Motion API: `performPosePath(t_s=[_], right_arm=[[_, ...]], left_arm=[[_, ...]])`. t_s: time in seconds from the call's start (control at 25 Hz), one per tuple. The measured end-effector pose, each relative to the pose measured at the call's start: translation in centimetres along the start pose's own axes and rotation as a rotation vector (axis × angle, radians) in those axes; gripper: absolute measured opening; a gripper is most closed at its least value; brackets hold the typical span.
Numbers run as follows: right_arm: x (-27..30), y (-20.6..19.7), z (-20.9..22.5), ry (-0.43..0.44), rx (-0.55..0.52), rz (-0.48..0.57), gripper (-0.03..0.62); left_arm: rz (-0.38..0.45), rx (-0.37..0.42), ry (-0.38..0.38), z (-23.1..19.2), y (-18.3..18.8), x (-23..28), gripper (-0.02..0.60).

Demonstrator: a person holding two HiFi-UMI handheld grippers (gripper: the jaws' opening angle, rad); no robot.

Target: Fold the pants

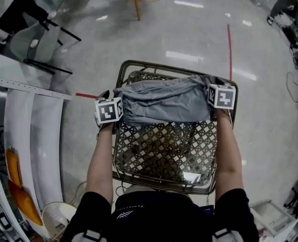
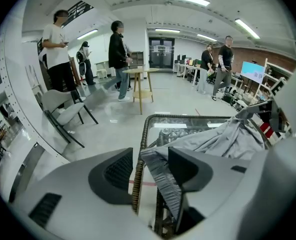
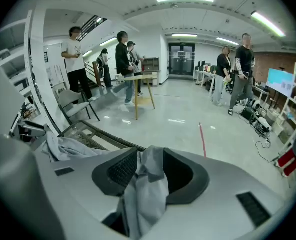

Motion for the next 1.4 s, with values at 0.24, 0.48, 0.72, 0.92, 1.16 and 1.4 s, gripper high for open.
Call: performPosePath(t_s=[0.24, 0.48, 0.72, 0.92, 1.16, 1.4], right_arm=[[-2.4, 0.3, -0.7, -0.012, 0.007, 0.050, 0.155], [-4.0, -1.2, -3.2, 0.026, -0.007, 0.130, 0.155], [-5.7, -3.0, -6.5, 0.066, -0.038, 0.226, 0.155], [-8.2, -3.5, -8.5, 0.066, -0.076, 0.313, 0.153], [-10.2, -5.4, -11.5, 0.155, -0.109, 0.344, 0.152], [-10.7, -7.3, -15.0, 0.248, -0.142, 0.350, 0.141]], left_arm=[[0.063, 0.006, 0.001, 0.3, 0.7, -2.3, 0.216], [0.185, 0.002, -0.085, 2.8, 1.0, -5.6, 0.202], [0.323, 0.019, -0.167, 5.7, 0.0, -9.2, 0.184], [0.446, 0.022, -0.208, 6.7, -0.3, -12.6, 0.173], [0.516, 0.112, -0.312, 9.7, -1.9, -16.2, 0.152], [0.484, 0.128, -0.270, 10.2, -5.1, -18.0, 0.110]])
Point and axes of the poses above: the fingertips, and each gripper's own axes: x forward along the fingers, z to its right, y out of its top, the point moved 5 cm from there along -x, backward along the fingers, and after that the axes turned 13 degrees about y, right-handed, at the moved point
